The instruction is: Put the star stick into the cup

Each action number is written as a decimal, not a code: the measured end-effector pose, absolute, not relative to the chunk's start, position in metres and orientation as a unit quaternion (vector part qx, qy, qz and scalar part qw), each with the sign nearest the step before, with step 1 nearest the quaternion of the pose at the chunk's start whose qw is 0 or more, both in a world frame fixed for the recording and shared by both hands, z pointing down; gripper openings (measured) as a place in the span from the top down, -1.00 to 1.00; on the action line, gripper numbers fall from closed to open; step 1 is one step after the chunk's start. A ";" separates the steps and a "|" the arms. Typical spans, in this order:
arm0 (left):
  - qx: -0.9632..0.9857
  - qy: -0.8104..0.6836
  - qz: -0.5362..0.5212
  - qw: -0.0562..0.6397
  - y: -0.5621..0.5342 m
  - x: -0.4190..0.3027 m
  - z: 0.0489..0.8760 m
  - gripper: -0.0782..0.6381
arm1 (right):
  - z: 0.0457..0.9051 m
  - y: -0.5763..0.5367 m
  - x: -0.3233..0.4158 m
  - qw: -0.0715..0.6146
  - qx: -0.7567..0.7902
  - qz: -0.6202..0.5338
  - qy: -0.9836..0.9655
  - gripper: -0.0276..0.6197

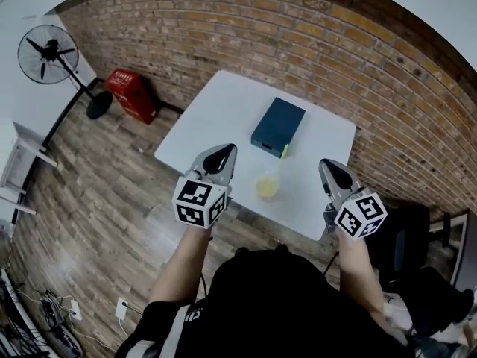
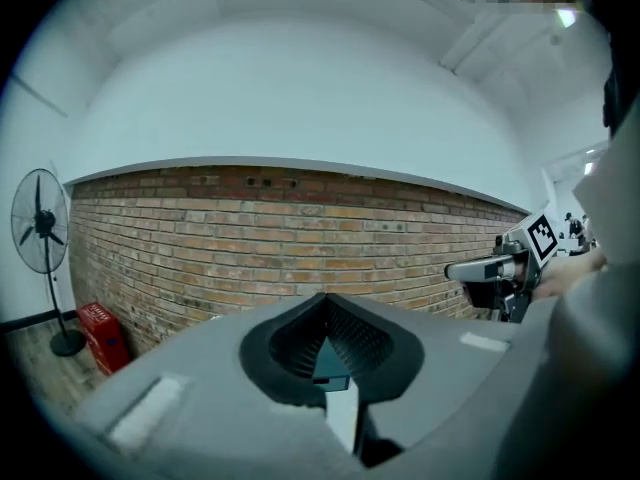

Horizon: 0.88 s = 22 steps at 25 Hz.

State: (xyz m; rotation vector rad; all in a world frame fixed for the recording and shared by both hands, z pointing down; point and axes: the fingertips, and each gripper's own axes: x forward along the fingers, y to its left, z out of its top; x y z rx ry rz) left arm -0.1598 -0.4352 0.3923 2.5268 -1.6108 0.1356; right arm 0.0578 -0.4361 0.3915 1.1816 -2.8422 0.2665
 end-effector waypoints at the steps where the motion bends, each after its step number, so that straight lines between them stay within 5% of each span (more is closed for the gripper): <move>1: 0.835 -0.544 0.043 0.072 -0.437 -0.161 0.390 0.76 | 0.384 -0.439 0.062 0.017 0.380 0.085 -0.921 0.92; 14: 0.795 -0.601 0.057 0.054 -0.486 -0.171 0.366 0.76 | 0.336 -0.488 0.124 -0.001 0.435 -0.035 -0.900 0.92; 22: 0.764 -0.635 0.053 0.102 -0.472 -0.198 0.405 0.76 | 0.363 -0.489 0.137 0.015 0.431 -0.001 -0.902 0.92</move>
